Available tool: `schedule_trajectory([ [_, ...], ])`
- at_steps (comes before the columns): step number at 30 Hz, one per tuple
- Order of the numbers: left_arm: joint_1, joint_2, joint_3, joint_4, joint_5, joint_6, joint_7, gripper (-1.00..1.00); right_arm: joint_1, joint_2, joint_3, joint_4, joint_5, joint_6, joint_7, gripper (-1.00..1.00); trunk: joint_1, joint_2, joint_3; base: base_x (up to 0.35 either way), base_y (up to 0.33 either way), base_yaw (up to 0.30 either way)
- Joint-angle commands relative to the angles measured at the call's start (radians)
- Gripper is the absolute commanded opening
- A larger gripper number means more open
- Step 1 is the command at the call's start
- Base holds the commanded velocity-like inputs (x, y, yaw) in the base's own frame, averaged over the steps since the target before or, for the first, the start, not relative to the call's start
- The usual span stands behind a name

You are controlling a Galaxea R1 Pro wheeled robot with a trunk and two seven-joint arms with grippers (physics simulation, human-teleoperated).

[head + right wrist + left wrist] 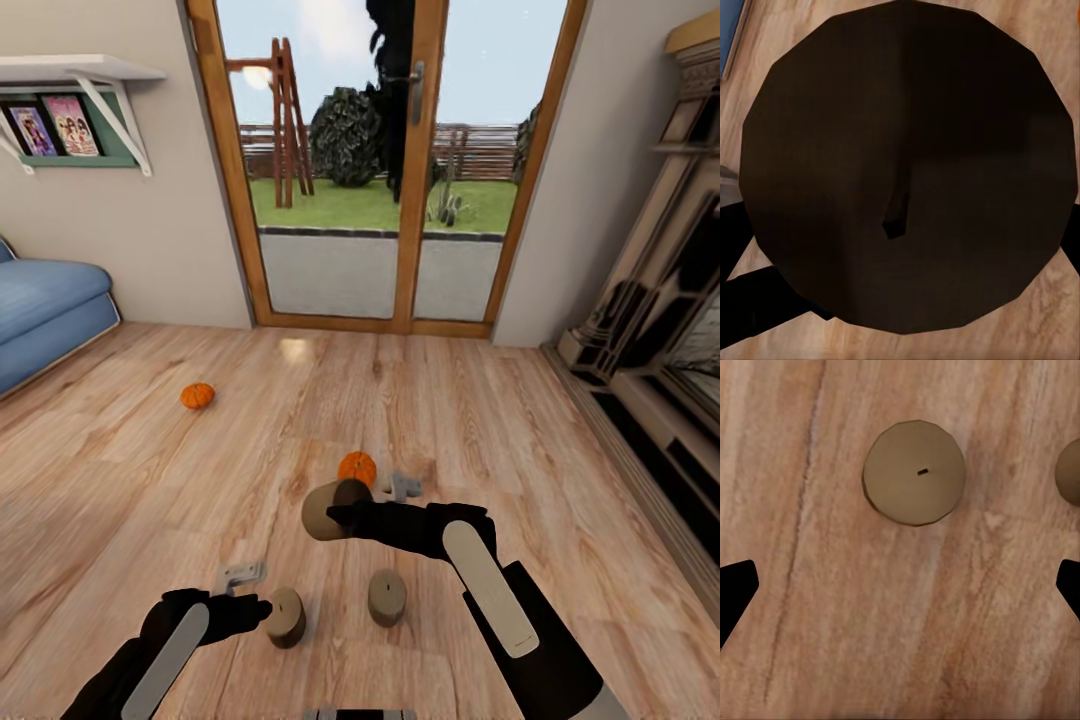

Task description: Place each of the two pumpkins and all three candles from the living room inside a cabinet in the living room (use any cabinet), then make sure every cabinet is closed, and position the cauldron so it is next to a table in the living room.

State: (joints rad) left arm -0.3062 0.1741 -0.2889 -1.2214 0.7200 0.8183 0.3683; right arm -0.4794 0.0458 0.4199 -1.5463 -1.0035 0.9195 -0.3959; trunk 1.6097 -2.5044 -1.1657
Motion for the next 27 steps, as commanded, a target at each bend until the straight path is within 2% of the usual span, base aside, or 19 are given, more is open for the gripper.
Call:
schedule_trajectory([
  [1, -0.001, 0.001, -0.003, -0.001, 0.01, 0.001, 0.01, 1.0, -0.001, 0.0, 0.0, -0.001, -0.012, 0.001, -0.009, -1.0, 0.0, -0.001, -0.005, 0.0, 0.0, 0.0],
  [19, -0.002, -0.017, -0.005, 0.034, 0.007, 0.001, 0.009, 1.0, -0.001, 0.0, -0.001, 0.001, -0.012, 0.001, -0.009, -1.0, 0.008, -0.005, -0.074, 0.0, 0.0, 0.0],
  [27, -0.002, -0.018, -0.005, 0.034, 0.009, 0.001, 0.009, 1.0, -0.001, 0.0, -0.001, 0.002, -0.012, 0.001, -0.009, -1.0, 0.008, -0.005, -0.074, 0.0, 0.0, 0.0],
])
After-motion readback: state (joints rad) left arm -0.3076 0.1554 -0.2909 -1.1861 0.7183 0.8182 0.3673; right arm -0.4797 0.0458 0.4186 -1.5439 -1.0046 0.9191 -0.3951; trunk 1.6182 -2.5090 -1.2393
